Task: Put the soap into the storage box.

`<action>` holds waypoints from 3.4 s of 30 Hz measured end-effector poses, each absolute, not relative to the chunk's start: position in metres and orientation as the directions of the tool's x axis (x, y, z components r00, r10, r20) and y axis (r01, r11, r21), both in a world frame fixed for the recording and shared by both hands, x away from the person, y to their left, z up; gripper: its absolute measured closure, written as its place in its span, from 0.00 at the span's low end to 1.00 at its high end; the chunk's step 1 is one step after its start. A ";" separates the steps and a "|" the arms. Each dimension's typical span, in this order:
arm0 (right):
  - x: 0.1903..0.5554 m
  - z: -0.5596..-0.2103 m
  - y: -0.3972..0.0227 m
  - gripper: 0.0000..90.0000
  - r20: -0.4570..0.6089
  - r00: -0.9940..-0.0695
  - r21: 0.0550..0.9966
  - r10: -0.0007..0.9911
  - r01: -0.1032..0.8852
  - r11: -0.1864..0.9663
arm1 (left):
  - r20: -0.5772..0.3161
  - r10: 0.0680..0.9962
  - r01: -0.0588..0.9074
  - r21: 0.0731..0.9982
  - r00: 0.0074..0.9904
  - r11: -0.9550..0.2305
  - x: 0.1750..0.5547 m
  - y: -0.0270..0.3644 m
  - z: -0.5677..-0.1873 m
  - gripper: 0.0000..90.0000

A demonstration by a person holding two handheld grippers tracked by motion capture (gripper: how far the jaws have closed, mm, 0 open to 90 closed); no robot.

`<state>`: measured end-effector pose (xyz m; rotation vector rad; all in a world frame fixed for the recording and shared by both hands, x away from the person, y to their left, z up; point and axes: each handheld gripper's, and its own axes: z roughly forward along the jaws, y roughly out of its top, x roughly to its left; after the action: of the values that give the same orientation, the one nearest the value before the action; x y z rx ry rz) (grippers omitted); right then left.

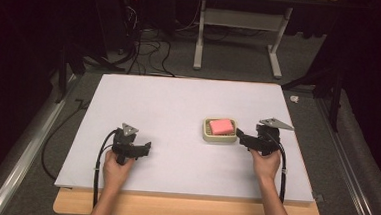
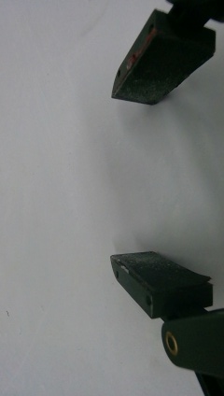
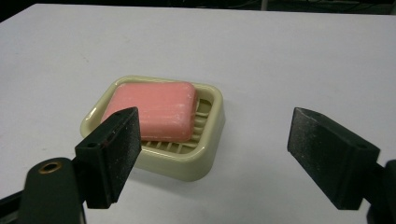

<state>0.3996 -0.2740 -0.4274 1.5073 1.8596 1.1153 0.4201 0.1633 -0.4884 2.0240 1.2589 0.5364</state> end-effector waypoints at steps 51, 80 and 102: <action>0.358 -0.437 -0.311 0.22 0.150 -0.227 0.841 0.962 0.541 -0.003 | -0.010 0.895 0.613 0.732 0.446 -0.297 0.420 0.163 -0.488 0.20; 0.344 -0.465 -0.311 0.25 0.141 -0.220 0.808 0.965 0.589 0.017 | -0.010 0.895 0.613 0.732 0.446 -0.297 0.420 0.163 -0.488 0.20; 0.343 -0.479 -0.304 0.27 0.081 -0.225 0.768 0.971 0.635 0.083 | -0.010 0.895 0.613 0.732 0.446 -0.297 0.420 0.163 -0.488 0.20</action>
<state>0.3432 -0.3044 -0.4788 1.5797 1.9114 0.9766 0.4201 0.1633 -0.4883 2.0245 1.2589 0.5368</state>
